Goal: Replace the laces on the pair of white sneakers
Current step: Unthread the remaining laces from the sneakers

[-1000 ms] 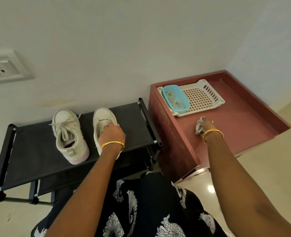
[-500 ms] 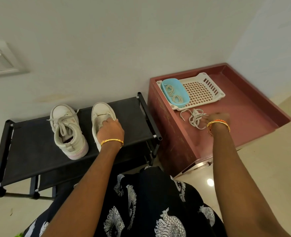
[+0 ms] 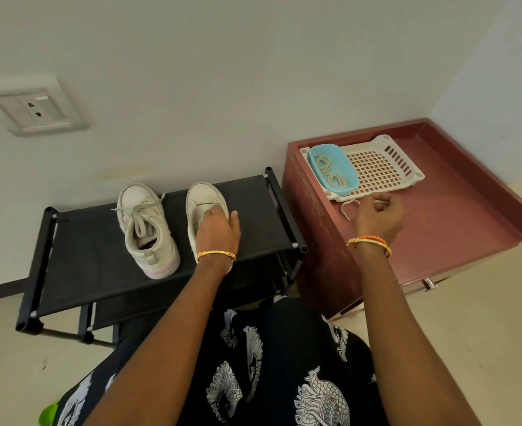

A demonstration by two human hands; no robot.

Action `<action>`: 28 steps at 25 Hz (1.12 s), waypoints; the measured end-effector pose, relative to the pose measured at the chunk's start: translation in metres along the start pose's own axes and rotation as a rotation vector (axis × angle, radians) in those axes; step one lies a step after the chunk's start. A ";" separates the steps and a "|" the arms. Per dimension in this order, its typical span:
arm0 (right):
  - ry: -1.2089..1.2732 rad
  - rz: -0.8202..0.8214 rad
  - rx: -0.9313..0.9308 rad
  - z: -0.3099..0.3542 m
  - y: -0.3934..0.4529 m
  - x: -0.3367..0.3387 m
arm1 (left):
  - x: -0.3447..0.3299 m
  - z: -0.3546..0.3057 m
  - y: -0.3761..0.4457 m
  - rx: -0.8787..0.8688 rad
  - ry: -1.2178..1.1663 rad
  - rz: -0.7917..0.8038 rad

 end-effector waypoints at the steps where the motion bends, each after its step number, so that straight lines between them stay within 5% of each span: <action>1: 0.048 0.070 -0.008 0.006 -0.017 -0.009 | 0.006 0.000 -0.002 -0.033 -0.057 -0.004; 6: -0.011 0.572 0.108 0.044 -0.116 -0.068 | 0.051 0.028 -0.028 -0.157 -0.147 -0.340; 9: -0.119 0.830 -0.033 0.027 -0.148 -0.113 | 0.071 0.076 -0.030 0.266 -0.262 -0.422; 12: -0.239 0.948 -0.080 0.015 -0.167 -0.144 | 0.066 0.130 -0.017 0.650 -0.464 -0.177; 16: -0.293 0.733 -0.064 0.007 -0.174 -0.149 | 0.049 0.147 0.005 0.740 -0.797 -0.022; 23: -0.167 0.475 -0.064 0.012 -0.163 -0.153 | 0.044 0.128 0.009 0.700 -0.944 -0.107; 28: -0.194 0.394 -0.104 0.007 -0.139 -0.148 | 0.032 0.096 -0.008 0.617 -0.867 -0.011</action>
Point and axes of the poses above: each hand's wrist, its own y-axis towards the middle knuckle, its own x-axis out of the back of the hand, z = x × y, the point moved 3 cm from there along y, towards the middle knuckle, and after that the axes turned 1 degree about -x, right-handed, at the moved point
